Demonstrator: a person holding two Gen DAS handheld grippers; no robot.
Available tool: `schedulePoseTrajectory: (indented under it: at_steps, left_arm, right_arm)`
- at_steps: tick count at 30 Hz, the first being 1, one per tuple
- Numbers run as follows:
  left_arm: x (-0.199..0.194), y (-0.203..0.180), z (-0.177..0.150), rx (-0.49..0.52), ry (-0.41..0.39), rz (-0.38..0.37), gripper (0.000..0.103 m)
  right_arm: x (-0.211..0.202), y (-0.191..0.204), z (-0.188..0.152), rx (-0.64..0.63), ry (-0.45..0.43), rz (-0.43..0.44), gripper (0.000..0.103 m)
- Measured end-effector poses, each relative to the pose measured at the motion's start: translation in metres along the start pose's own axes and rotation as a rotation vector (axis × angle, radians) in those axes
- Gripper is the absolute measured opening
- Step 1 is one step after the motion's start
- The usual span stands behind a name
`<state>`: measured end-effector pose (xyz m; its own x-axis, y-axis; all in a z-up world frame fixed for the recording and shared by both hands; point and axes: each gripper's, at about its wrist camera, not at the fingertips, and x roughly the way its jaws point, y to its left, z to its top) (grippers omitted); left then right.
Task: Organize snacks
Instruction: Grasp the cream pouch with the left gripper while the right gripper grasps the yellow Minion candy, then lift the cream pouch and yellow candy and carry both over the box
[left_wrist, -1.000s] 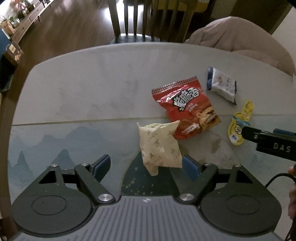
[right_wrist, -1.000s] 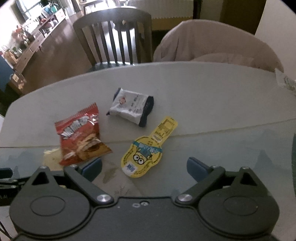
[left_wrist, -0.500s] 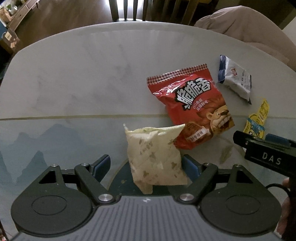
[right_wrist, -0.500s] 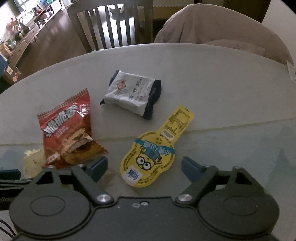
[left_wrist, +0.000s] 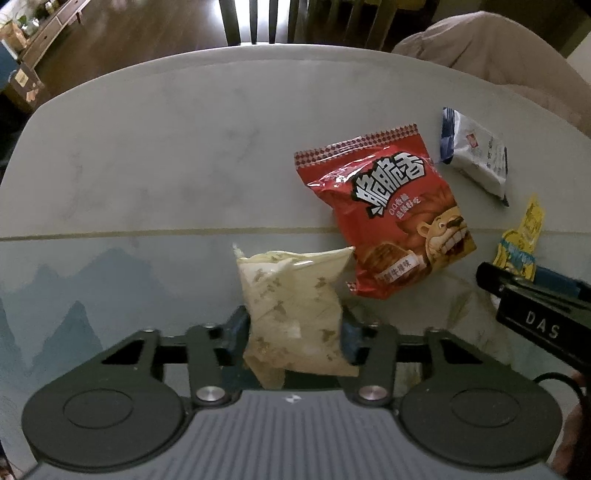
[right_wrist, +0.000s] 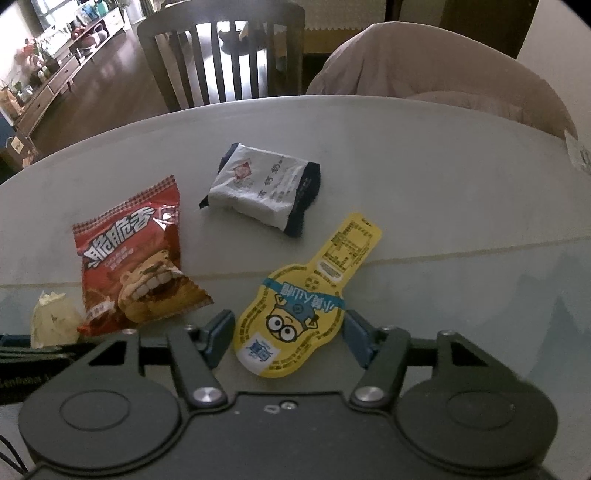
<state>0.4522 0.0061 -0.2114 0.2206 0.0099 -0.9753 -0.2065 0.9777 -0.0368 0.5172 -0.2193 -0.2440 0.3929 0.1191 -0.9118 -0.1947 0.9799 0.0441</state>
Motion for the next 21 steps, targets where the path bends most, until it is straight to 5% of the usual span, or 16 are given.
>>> schedulePoseTrajectory:
  at_steps: [12, 21]
  left_arm:
    - [-0.032, 0.013, -0.020, -0.014, -0.038, -0.013, 0.037]
    - [-0.086, 0.017, -0.031, 0.003, -0.104, -0.032, 0.037]
  right_arm:
    - [-0.028, -0.015, -0.020, 0.007, -0.002, 0.048, 0.063]
    - [-0.087, -0.011, -0.039, -0.039, -0.047, 0.098, 0.063]
